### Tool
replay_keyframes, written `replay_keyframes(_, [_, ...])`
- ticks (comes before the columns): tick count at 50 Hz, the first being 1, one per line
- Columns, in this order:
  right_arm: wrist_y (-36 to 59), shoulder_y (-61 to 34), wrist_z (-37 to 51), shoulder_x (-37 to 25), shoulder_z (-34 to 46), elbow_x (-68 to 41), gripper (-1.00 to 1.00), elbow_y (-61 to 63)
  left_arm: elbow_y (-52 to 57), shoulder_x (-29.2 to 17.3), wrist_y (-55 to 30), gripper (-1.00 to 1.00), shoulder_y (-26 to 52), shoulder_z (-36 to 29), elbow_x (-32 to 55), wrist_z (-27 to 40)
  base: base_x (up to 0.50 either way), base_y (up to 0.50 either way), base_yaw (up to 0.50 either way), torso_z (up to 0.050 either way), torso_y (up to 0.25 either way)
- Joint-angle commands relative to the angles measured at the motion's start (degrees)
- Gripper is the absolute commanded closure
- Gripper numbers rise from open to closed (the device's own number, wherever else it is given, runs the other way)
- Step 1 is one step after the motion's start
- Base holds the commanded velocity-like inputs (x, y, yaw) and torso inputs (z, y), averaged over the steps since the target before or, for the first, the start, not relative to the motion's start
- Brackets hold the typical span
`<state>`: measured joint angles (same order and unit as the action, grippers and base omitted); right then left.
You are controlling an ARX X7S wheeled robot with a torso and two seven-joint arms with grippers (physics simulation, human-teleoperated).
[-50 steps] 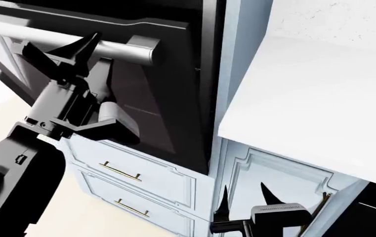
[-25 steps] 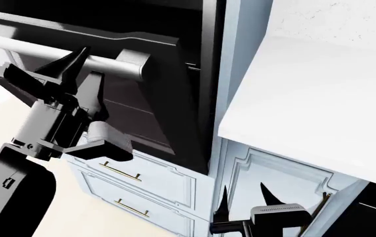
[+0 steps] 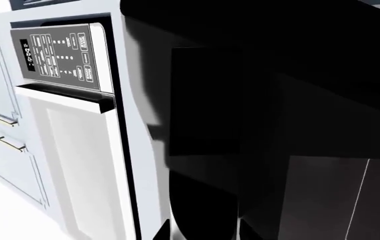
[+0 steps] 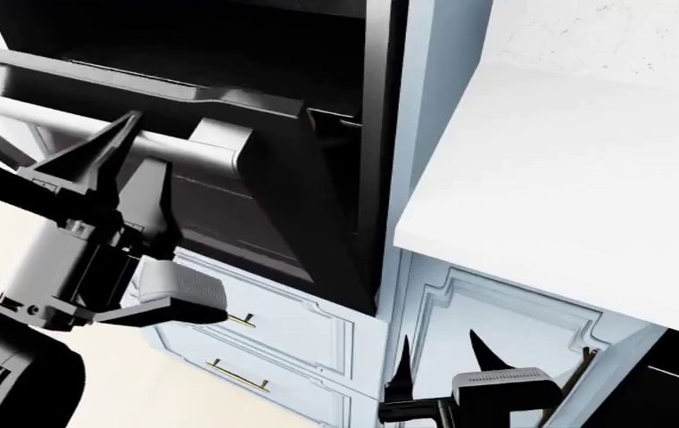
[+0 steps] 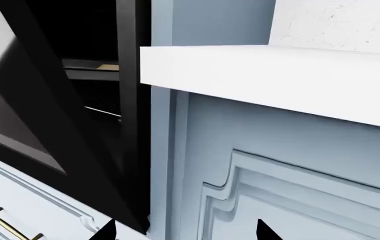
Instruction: Open the oven door
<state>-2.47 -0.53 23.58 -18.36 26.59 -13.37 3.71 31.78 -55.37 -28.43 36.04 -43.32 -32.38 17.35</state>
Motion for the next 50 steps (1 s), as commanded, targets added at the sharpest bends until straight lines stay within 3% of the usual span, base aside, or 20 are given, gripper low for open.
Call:
replay_keyframes(1, [0.2, 0.1, 0.3, -0.2, 0.2, -0.1, -1.0, 0.3, 3.0, -3.2, -2.3, 1.0, -1.8, 6.4, -5.9, 8.4, 0.0, 0.0, 0.0, 0.0, 0.0])
replay_keyframes(50, [-0.5, -0.2, 0.7, -0.4, 1.2, 0.0, -1.0, -0.2, 7.3, -8.8, -6.7, 1.0, -20.5, 9.4, -6.3, 23.4, 0.0, 0.0, 0.0, 0.001, 0.003])
